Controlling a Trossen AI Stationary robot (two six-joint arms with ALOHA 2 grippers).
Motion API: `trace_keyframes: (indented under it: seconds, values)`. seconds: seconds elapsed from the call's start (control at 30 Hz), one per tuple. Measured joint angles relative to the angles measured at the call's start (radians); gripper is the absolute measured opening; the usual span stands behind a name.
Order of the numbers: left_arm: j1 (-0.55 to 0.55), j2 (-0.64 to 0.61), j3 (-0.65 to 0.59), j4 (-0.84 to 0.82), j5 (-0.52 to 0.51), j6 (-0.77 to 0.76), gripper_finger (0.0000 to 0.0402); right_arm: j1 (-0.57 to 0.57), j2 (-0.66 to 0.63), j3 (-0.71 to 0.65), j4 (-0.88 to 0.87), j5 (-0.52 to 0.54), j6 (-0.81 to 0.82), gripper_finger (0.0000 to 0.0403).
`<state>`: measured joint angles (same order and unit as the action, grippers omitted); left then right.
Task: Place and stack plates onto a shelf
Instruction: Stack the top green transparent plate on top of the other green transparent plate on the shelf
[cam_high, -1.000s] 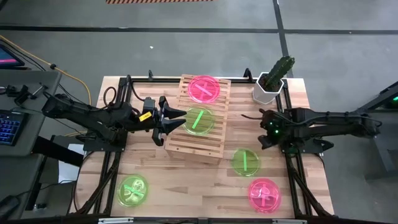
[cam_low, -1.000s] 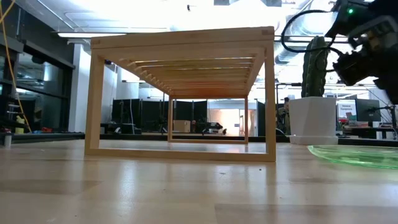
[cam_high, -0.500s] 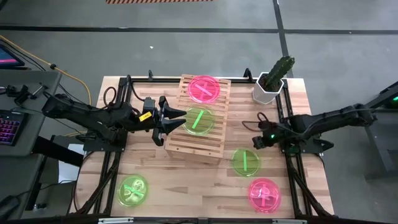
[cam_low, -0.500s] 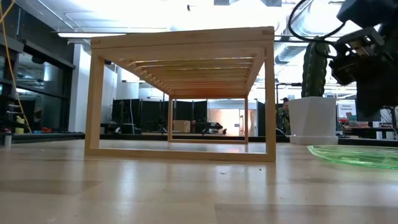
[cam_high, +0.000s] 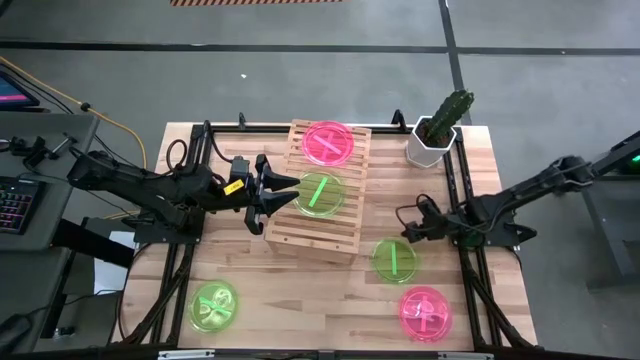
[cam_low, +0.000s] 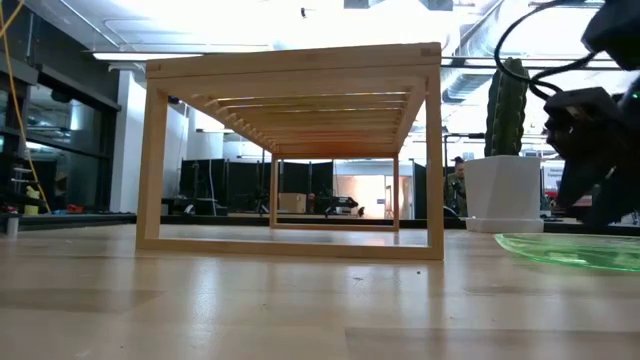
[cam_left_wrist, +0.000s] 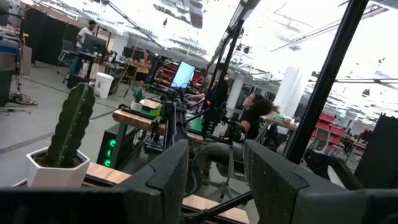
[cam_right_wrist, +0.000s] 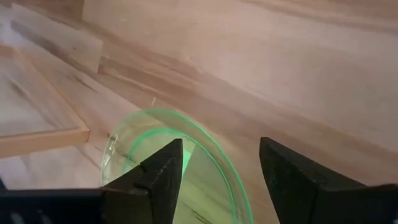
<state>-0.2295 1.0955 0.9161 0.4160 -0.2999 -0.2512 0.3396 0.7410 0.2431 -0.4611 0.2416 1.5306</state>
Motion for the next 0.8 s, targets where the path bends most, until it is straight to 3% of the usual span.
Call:
trace_keyframes:
  seconds: [0.2,0.37,0.8]
  values:
    - [0.0,0.0,0.0,0.0,-0.003,0.0,0.0145,0.041,0.001,-0.077,0.129,0.063,0.025,0.0194]
    - [0.0,0.0,0.0,0.0,-0.004,0.0,0.0145,0.066,0.021,-0.089,0.136,0.07,0.016,0.0194]
    - [0.0,0.0,0.0,0.0,-0.009,0.0,0.0145,0.192,0.263,-0.087,0.355,0.199,-0.007,0.0194]
